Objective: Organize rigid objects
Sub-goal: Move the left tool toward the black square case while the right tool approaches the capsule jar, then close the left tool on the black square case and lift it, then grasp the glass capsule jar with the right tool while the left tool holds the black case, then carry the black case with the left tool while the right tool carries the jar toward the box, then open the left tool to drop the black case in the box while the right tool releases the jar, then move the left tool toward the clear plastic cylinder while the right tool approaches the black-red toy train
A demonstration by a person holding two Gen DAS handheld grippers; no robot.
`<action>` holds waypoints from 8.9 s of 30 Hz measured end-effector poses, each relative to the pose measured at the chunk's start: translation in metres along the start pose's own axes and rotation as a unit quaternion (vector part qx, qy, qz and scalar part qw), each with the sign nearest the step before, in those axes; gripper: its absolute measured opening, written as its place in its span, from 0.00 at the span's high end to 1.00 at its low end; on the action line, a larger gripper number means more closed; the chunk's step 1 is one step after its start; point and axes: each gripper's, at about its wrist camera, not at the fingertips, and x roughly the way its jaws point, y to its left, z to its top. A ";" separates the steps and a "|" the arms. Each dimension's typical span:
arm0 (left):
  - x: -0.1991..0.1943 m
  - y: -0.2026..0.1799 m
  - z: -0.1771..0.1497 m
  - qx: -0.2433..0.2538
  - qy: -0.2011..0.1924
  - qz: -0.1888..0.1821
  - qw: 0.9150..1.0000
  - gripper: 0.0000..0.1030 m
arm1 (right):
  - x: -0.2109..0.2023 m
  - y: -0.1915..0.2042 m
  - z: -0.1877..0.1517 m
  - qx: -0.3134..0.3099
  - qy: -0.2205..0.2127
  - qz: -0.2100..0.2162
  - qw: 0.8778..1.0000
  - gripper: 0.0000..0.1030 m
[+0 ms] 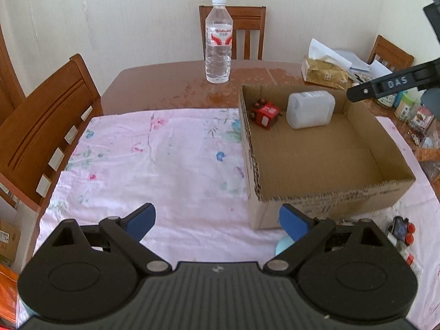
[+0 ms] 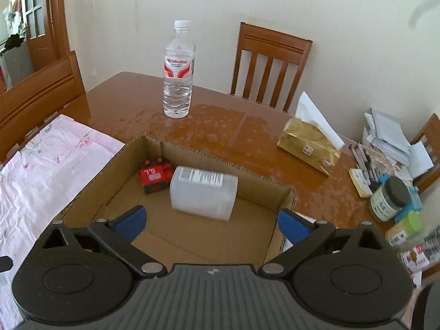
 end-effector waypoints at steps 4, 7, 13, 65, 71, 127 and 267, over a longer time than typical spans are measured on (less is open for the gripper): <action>-0.003 -0.003 -0.010 0.013 0.007 0.002 1.000 0.06 | -0.017 0.004 -0.015 0.010 -0.005 0.000 1.000 0.00; -0.002 -0.003 -0.017 0.022 0.012 -0.003 1.000 0.06 | -0.029 0.008 -0.029 0.025 -0.004 -0.005 1.000 0.00; 0.009 -0.004 -0.036 0.048 0.024 -0.027 0.998 0.06 | -0.051 0.021 -0.071 0.068 0.008 -0.039 0.997 0.00; 0.051 0.029 -0.073 0.086 0.062 -0.095 0.990 0.00 | -0.034 0.072 -0.218 0.217 0.183 -0.095 0.954 0.00; 0.057 0.047 -0.071 0.070 0.075 -0.117 0.988 0.00 | -0.034 0.073 -0.218 0.215 0.180 -0.094 0.955 0.00; 0.062 0.042 -0.064 0.220 0.054 -0.186 0.956 0.29 | -0.043 0.080 -0.224 0.212 0.139 -0.108 0.961 0.00; -0.024 -0.012 -0.012 0.037 -0.059 -0.006 0.998 0.04 | -0.020 0.002 -0.039 0.021 0.014 -0.007 1.000 0.00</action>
